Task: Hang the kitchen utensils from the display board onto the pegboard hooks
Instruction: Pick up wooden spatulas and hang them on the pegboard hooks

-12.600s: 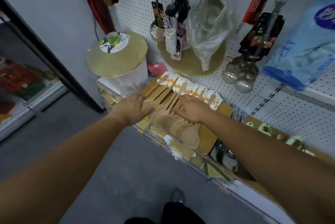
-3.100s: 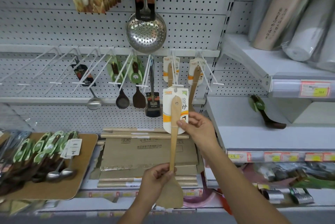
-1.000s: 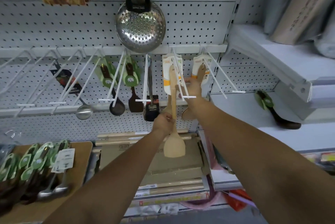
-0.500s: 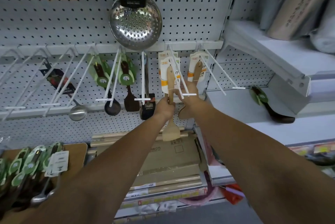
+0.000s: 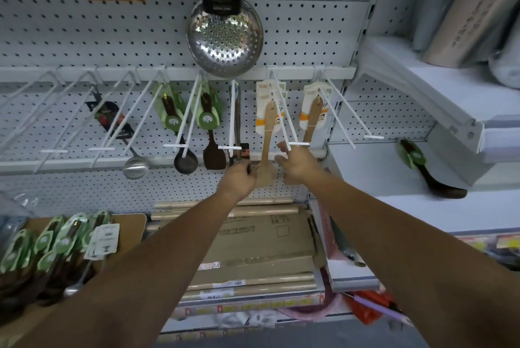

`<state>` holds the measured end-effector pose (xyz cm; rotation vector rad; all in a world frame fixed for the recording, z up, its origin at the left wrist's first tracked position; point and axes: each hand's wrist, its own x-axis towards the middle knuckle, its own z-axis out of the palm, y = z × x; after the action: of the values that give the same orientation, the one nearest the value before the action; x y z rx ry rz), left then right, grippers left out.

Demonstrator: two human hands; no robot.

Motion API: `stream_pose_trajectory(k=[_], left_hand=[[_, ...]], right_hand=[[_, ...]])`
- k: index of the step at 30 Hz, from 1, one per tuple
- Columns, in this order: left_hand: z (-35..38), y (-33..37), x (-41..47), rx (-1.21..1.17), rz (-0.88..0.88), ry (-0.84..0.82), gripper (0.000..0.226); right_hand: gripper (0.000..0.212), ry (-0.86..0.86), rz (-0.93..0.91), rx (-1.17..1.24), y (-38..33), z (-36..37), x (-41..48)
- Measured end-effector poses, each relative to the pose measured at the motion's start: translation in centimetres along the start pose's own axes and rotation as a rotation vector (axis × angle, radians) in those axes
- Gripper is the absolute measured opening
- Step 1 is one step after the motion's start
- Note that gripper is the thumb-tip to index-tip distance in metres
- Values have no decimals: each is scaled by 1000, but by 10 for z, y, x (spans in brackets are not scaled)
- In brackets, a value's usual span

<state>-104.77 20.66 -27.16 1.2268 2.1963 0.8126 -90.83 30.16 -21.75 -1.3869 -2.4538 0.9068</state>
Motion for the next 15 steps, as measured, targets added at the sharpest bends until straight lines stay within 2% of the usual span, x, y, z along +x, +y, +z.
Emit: stream_pose_trajectory(k=[3,7,11,15], left_hand=[[-35,-34,-33,352,14,57,41],[-84,-77,-89,662,-129,130,66],[-120,-120,-159,679,-283,149,78],[-157,-160,-235,600,-502,168,74]], right_hand=[[47,-104,-124,-321,7,1,-9],[57,-199,-300,-540,-7,25,-16],[72,-234,-535,-627,-52,69,-28],[72,-295,-741,-632,-115,116,-59]])
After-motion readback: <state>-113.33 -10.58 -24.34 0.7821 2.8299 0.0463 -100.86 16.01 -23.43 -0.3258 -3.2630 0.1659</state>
